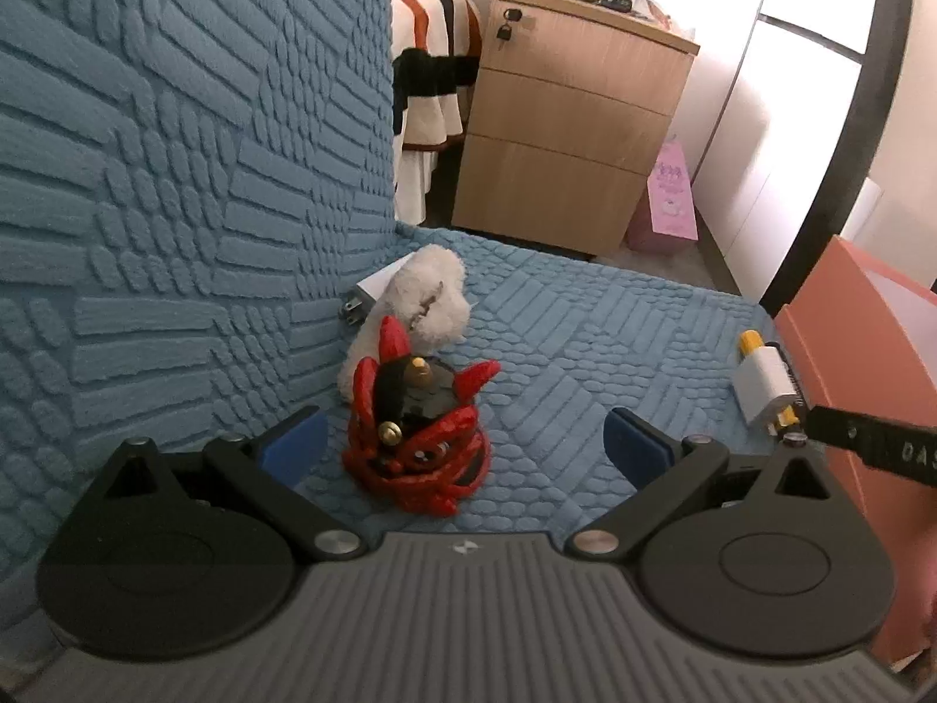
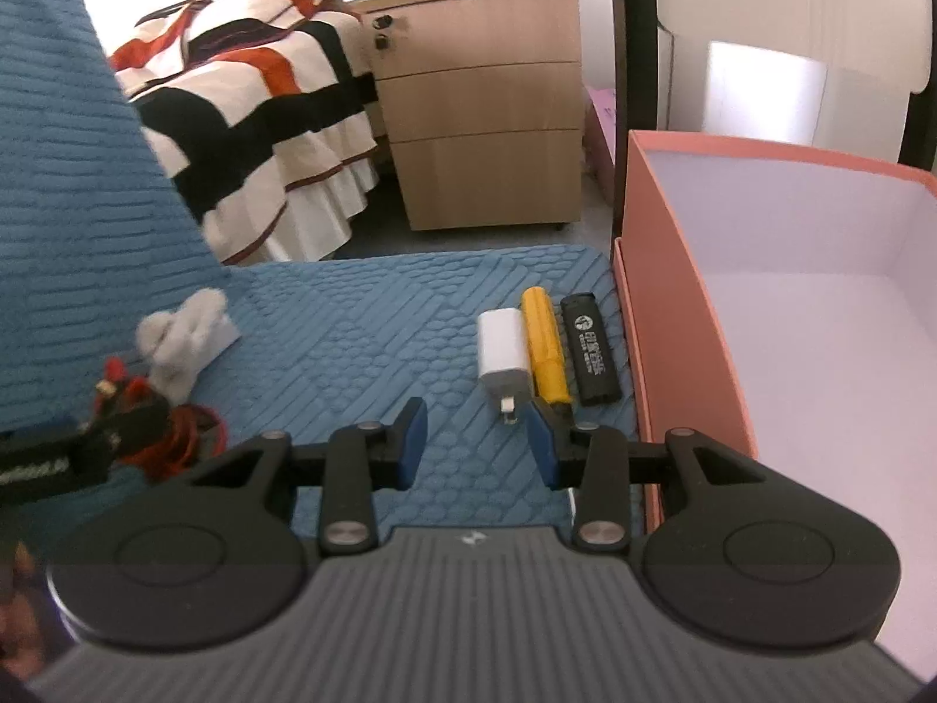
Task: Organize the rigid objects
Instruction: 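Close the right gripper on the white charger while the left gripper grasps the red figurine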
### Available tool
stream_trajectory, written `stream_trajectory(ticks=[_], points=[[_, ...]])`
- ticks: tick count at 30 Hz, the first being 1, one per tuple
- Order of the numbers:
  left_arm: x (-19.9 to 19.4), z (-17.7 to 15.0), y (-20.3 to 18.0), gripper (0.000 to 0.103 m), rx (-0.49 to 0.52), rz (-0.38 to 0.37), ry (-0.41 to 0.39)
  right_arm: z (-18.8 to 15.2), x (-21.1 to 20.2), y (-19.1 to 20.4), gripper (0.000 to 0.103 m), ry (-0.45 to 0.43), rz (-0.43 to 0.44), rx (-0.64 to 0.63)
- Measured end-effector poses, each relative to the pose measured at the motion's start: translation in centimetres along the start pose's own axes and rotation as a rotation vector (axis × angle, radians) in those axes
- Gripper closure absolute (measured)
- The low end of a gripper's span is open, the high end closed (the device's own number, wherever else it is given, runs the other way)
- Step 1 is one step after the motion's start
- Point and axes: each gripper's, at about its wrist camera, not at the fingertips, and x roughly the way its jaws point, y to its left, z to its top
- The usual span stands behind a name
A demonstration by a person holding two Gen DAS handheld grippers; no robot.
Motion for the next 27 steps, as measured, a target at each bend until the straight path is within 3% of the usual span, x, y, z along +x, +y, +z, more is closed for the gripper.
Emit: stream_trajectory(ticks=[4, 8, 16, 20, 21, 22, 27], points=[[1.6, 0.4, 0.3, 0.011, 0.018, -0.002, 0.03, 0.7, 1.9, -0.5, 0.062, 0.015, -0.015, 0.008], [2.7, 0.7, 0.5, 0.012, 0.02, 0.007, 0.036, 0.9, 3.3, -0.4, 0.063, 0.008, -0.046, -0.026], [4.0, 1.0, 1.1, 0.024, 0.006, 0.015, 0.049, 1.3, 5.3, 0.2, 0.063, -0.002, -0.04, -0.054], [4.3, 0.9, 1.7, 0.032, -0.02, 0.011, 0.051, 1.4, 6.1, 0.8, 0.064, 0.012, -0.095, -0.127], [4.4, 0.9, 1.9, 0.034, -0.03, 0.009, 0.055, 1.5, 6.0, 0.8, 0.066, 0.006, -0.097, -0.129], [4.4, 0.8, 2.1, 0.037, -0.037, 0.007, 0.056, 1.5, 6.0, 0.7, 0.073, 0.006, -0.087, -0.127], [4.0, 0.5, 2.8, 0.04, -0.063, -0.017, 0.056, 1.5, 5.5, 0.8, 0.074, 0.016, -0.073, -0.129]])
